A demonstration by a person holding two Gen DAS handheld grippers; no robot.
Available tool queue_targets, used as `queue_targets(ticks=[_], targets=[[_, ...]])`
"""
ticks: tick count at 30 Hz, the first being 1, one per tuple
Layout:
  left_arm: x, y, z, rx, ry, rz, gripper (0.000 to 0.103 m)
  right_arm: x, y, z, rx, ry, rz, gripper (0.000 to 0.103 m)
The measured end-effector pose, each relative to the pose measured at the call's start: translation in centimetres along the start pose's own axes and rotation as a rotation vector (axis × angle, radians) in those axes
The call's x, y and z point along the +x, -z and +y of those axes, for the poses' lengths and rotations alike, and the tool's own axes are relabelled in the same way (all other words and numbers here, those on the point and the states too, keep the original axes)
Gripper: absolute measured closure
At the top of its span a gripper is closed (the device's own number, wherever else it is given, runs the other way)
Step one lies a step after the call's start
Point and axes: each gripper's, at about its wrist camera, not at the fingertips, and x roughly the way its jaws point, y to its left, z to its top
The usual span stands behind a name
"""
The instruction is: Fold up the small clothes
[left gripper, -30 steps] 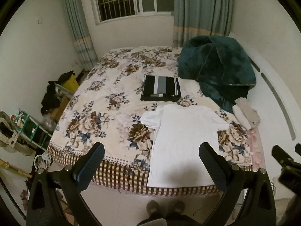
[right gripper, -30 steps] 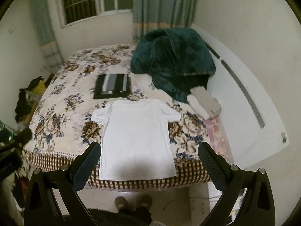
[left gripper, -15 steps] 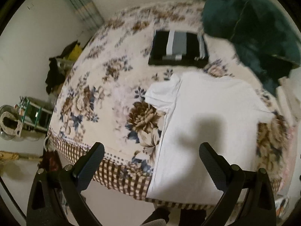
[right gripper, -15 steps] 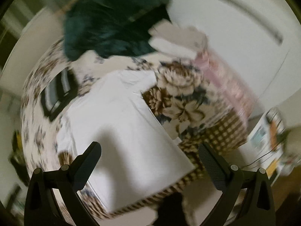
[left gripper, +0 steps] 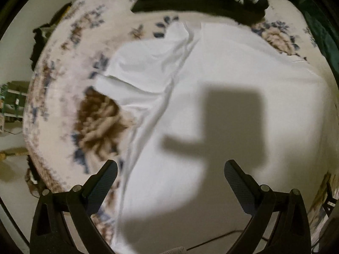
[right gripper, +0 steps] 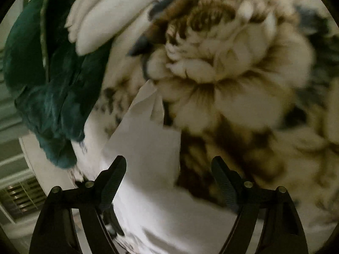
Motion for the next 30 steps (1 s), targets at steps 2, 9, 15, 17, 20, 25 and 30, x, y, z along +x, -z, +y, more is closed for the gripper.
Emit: queue_targets(ticks=[2, 9, 15, 17, 20, 25, 30], targets=[[1.3, -0.5, -0.7, -0.009, 0.024, 0.005, 0.000, 2.0, -0.2, 0.5, -0.025, -0.028, -0.032, 0.036], [2.0, -0.5, 3.1, -0.082, 0.058, 0.006, 0.000, 2.6, 6.4, 9.9, -0.436, 0.103, -0.208, 0.096], [0.5, 0.0, 9.4, -0.122, -0.013, -0.070, 0.000, 7.5, 22.8, 19.9, -1.140, 0.230, -0.217, 0.096], [0.9, 0.2, 11.1, -0.137, -0.039, -0.078, 0.000, 11.8, 29.2, 20.4, -1.371, 0.313, -0.137, 0.095], [2.3, 0.2, 14.1, -0.181, -0.038, -0.044, 0.000, 18.1, 34.9, 18.7, -1.509, 0.440, 0.156, 0.061], [4.2, -0.1, 17.1, -0.263, 0.069, -0.027, 0.000, 16.4, 35.2, 16.9, -1.302, 0.353, 0.231, 0.046], [7.3, -2.1, 18.8, -0.487, 0.460, 0.036, 0.000, 13.0, 32.8, 13.6, -1.165, 0.395, 0.157, 0.044]])
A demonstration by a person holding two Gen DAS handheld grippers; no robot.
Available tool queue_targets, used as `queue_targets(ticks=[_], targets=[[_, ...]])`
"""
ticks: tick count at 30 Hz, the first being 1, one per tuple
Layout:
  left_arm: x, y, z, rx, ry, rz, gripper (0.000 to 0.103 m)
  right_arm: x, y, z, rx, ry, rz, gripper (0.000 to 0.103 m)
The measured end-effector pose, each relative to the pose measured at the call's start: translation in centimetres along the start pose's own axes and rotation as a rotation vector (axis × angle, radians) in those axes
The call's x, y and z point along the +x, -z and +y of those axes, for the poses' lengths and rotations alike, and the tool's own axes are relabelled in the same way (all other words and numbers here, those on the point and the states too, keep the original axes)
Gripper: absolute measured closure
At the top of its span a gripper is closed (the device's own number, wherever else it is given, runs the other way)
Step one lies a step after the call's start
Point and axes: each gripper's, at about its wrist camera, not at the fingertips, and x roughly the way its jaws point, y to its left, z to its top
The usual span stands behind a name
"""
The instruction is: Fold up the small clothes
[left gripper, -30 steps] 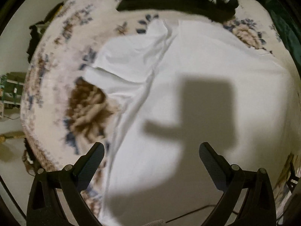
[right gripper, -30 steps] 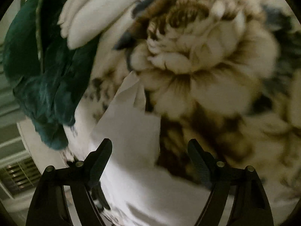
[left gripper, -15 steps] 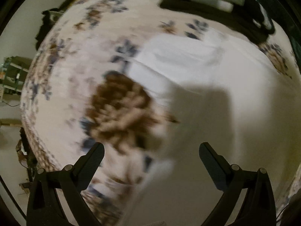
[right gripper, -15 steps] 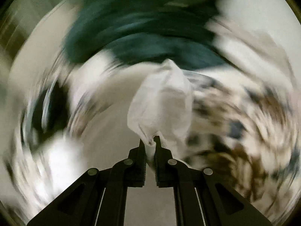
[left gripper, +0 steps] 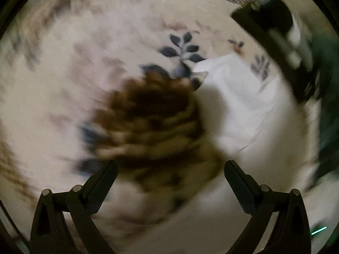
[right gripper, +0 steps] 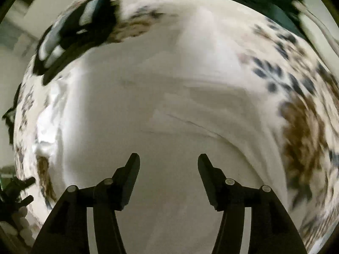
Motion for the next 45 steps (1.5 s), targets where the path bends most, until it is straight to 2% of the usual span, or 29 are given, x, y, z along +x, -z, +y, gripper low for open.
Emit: queue_targets(ticks=[1, 3, 5, 6, 7, 8, 9, 10, 11, 12, 14, 15, 17, 20, 21, 22, 23, 24, 25, 28, 31, 33, 36, 39, 40, 41, 42, 45], targets=[[0.8, -0.8, 0.5, -0.074, 0.096, 0.016, 0.000, 0.6, 0.0, -0.7, 0.020, 0.013, 0.013, 0.044], [2.4, -2.0, 0.8, -0.163, 0.225, 0.030, 0.000, 1.0, 1.6, -2.0, 0.045, 0.036, 0.023, 0.044], [3.8, -3.3, 0.4, -0.201, 0.276, 0.020, 0.005, 1.4, 2.0, -2.9, 0.077, 0.045, 0.024, 0.044], [4.1, -3.7, 0.1, -0.204, 0.284, -0.004, 0.012, 1.6, 2.0, -3.2, 0.102, 0.043, 0.025, 0.044], [4.5, -4.2, -0.2, -0.207, 0.274, -0.037, 0.044, 1.7, 1.8, -3.3, 0.129, 0.033, 0.024, 0.044], [4.7, -4.4, -0.5, -0.206, 0.274, -0.054, 0.069, 1.4, 1.9, -4.3, 0.143, 0.025, 0.023, 0.044], [4.8, -4.8, -0.8, -0.199, 0.273, -0.074, 0.099, 1.4, 1.9, -4.5, 0.160, 0.020, 0.019, 0.044], [4.2, -4.9, -1.4, -0.179, 0.257, -0.116, 0.100, 1.5, 1.9, -4.4, 0.174, 0.021, 0.013, 0.044], [3.2, -4.8, -2.2, -0.139, 0.252, -0.171, 0.100, 1.4, 1.7, -4.1, 0.186, 0.025, 0.005, 0.044], [1.8, -4.4, -4.0, -0.038, 0.229, -0.243, 0.100, 1.3, 1.8, -4.3, 0.192, 0.027, 0.000, 0.044], [0.1, -3.2, -7.5, 0.139, 0.216, -0.311, 0.100, 1.1, 1.9, -4.6, 0.204, 0.039, -0.007, 0.044], [-0.6, -1.5, -10.0, 0.266, 0.227, -0.328, 0.100, 1.0, 2.0, -4.8, 0.208, 0.043, -0.009, 0.044], [-0.3, 1.2, -13.5, 0.422, 0.261, -0.285, 0.100, 0.7, 2.4, -5.5, 0.217, 0.060, -0.007, 0.044], [1.6, 5.9, -17.4, 0.610, 0.289, -0.138, 0.097, 0.6, 2.7, -7.0, 0.243, 0.075, 0.007, 0.044], [1.8, 7.1, -18.1, 0.664, 0.301, -0.113, 0.088, 0.6, 2.9, -7.4, 0.250, 0.076, 0.013, 0.044], [1.5, 8.1, -18.1, 0.706, 0.304, -0.116, 0.068, 0.4, 3.2, -7.9, 0.256, 0.075, 0.020, 0.044], [1.1, 8.8, -17.9, 0.735, 0.281, -0.125, 0.052, 0.2, 3.4, -8.3, 0.257, 0.077, 0.023, 0.044], [0.8, 8.8, -17.5, 0.743, 0.268, -0.122, 0.017, 0.1, 3.6, -8.3, 0.254, 0.078, 0.025, 0.044], [0.5, 8.5, -16.9, 0.738, 0.262, -0.125, 0.007, -0.1, 3.7, -8.4, 0.247, 0.081, 0.026, 0.044], [0.2, 6.1, -15.4, 0.686, 0.202, -0.165, 0.007, -0.9, 4.4, -8.9, 0.227, 0.080, 0.023, 0.041], [1.3, 3.1, -14.5, 0.645, 0.076, -0.195, 0.007, -1.1, 4.6, -8.7, 0.226, 0.073, 0.021, 0.038], [2.0, 1.6, -14.3, 0.625, 0.029, -0.224, 0.007, -1.1, 4.9, -8.5, 0.234, 0.064, 0.027, 0.038], [4.5, 0.4, -15.6, 0.691, -0.076, -0.236, 0.007, -1.2, 5.2, -8.2, 0.246, 0.056, 0.031, 0.038], [6.4, 0.8, -16.0, 0.752, -0.124, -0.248, 0.007, -1.4, 4.9, -7.9, 0.229, 0.110, 0.032, 0.038], [6.9, 1.1, -16.1, 0.765, -0.141, -0.233, 0.007, -1.6, 4.7, -7.8, 0.214, 0.126, 0.036, 0.029], [6.8, 1.5, -16.0, 0.774, -0.150, -0.231, 0.007, -1.7, 4.3, -7.7, 0.202, 0.148, 0.038, 0.010], [6.2, 2.0, -15.9, 0.777, -0.152, -0.241, 0.007, -1.9, 4.0, -7.6, 0.188, 0.157, 0.034, 0.002], [2.3, 4.6, -15.2, 0.770, -0.135, -0.285, 0.007, -2.8, 2.8, -7.5, 0.136, 0.146, 0.024, 0.000]])
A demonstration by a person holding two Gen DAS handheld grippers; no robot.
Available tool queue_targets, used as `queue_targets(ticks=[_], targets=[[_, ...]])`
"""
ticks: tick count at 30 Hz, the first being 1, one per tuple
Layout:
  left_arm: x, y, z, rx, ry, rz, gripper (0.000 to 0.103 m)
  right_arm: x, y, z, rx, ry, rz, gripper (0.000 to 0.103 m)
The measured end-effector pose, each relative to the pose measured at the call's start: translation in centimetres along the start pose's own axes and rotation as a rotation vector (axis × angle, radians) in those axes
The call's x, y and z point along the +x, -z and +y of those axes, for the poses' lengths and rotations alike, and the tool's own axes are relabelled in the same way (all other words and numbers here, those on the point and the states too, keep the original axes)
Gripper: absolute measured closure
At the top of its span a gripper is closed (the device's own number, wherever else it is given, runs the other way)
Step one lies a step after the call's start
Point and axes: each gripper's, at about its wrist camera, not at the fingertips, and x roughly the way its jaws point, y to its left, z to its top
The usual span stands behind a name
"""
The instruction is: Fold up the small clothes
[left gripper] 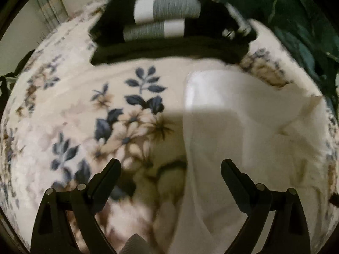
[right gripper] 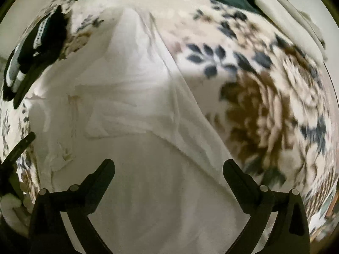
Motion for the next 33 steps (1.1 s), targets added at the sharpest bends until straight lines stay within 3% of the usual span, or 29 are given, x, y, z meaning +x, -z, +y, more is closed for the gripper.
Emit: queue_targets(ticks=[5, 9, 11, 12, 14, 15, 19, 23, 24, 27, 29, 30, 33], targets=[[-7.7, 4.1, -3.5, 0.013, -0.032, -0.039, 0.006, -2.2, -1.9, -2.6, -0.032, -0.108, 0.023, 0.000], [-10.3, 7.8, -9.6, -0.002, -0.027, 0.028, 0.006, -4.6, -2.3, -6.8, -0.093, -0.173, 0.095, 0.001], [-11.5, 11.7, -13.8, -0.014, -0.013, 0.109, 0.006, -6.2, -2.6, -10.1, -0.152, -0.188, 0.135, 0.017], [-11.8, 13.7, -16.2, -0.023, 0.000, 0.151, 0.006, -6.3, -3.3, -10.9, -0.177, -0.194, 0.157, 0.024], [-11.9, 17.2, -20.5, -0.046, 0.045, 0.236, 0.006, -7.1, -3.5, -14.6, -0.226, -0.208, 0.209, 0.048], [-11.6, 18.4, -22.2, -0.060, 0.072, 0.277, 0.006, -7.8, -3.4, -17.5, -0.242, -0.208, 0.232, 0.053], [-9.6, 24.3, -29.9, -0.156, 0.208, 0.431, 0.006, -8.9, -5.9, -24.3, -0.242, -0.204, 0.272, 0.055], [-7.0, 28.3, -36.3, -0.121, 0.224, 0.478, 0.006, -7.5, -10.4, -27.4, -0.195, -0.250, 0.290, 0.054], [-6.2, 28.7, -37.3, -0.115, 0.218, 0.491, 0.010, -7.0, -11.5, -27.1, -0.195, -0.273, 0.286, 0.054], [-4.1, 30.9, -39.2, -0.108, 0.180, 0.511, 0.056, -4.7, -15.5, -24.8, -0.230, -0.349, 0.270, 0.054], [-4.1, 30.8, -39.0, -0.126, 0.182, 0.468, 0.075, -2.8, -18.3, -21.5, -0.257, -0.423, 0.270, 0.054], [-4.3, 30.7, -38.7, -0.140, 0.188, 0.445, 0.101, -2.0, -19.3, -20.0, -0.266, -0.457, 0.278, 0.054], [-5.8, 30.4, -37.2, -0.189, 0.200, 0.365, 0.102, 0.8, -22.6, -14.5, -0.281, -0.548, 0.301, 0.054]])
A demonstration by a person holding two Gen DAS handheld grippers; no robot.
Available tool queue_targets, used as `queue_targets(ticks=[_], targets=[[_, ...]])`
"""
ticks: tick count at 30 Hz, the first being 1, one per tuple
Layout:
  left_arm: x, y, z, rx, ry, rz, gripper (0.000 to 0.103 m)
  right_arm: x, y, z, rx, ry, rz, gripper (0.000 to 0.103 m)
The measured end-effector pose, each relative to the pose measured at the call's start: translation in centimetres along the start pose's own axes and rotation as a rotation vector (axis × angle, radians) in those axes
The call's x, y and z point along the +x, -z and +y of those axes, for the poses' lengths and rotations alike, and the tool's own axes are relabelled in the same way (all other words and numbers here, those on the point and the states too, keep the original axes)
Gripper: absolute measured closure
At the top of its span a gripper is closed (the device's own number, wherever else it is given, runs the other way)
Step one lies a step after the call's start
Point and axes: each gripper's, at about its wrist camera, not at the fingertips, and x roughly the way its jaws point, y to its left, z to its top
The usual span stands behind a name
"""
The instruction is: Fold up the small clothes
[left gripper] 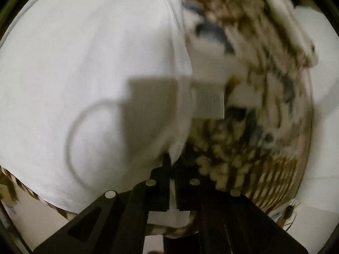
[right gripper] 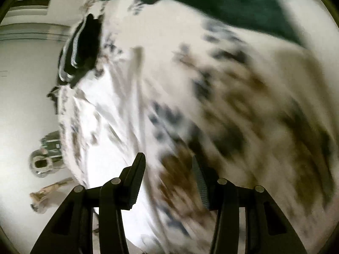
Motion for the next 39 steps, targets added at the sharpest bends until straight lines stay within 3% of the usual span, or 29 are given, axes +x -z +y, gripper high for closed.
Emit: queue_targets(ticks=[6, 10, 12, 13, 20, 26, 31, 34, 39], targets=[[-3.3, 0.1, 2.3, -0.038, 0.004, -0.116, 0.102, 8.0, -9.3, 4.7, -0.005, -0.055, 0.046, 0.054], [-5.6, 0.6, 4.4, -0.129, 0.025, -0.165, 0.102, 11.5, -11.4, 5.6, 0.057, -0.052, 0.056, 0.055], [-7.1, 0.8, 5.8, -0.173, 0.048, -0.176, 0.102, 12.2, -11.3, 6.9, 0.034, -0.059, 0.031, 0.078], [-8.0, 0.9, 6.8, -0.199, 0.059, -0.182, 0.102, 12.5, -11.1, 7.7, 0.018, -0.036, 0.028, 0.099], [-12.9, 2.1, 13.1, -0.341, 0.091, -0.236, 0.102, 8.8, -9.4, 13.5, -0.095, 0.059, -0.024, 0.100], [-16.8, 2.6, 20.9, -0.476, 0.095, -0.306, 0.102, 6.6, -8.5, 23.3, -0.221, 0.125, -0.034, 0.100], [-17.8, 2.1, 28.0, -0.563, 0.078, -0.337, 0.102, 11.0, -7.9, 33.2, -0.322, 0.205, -0.024, 0.100], [-17.3, 1.5, 32.3, -0.601, 0.076, -0.339, 0.102, 16.0, -8.0, 38.9, -0.357, 0.267, -0.029, 0.100], [-14.2, 0.2, 39.1, -0.647, 0.071, -0.301, 0.102, 23.3, -8.4, 43.8, -0.364, 0.379, -0.034, 0.100]])
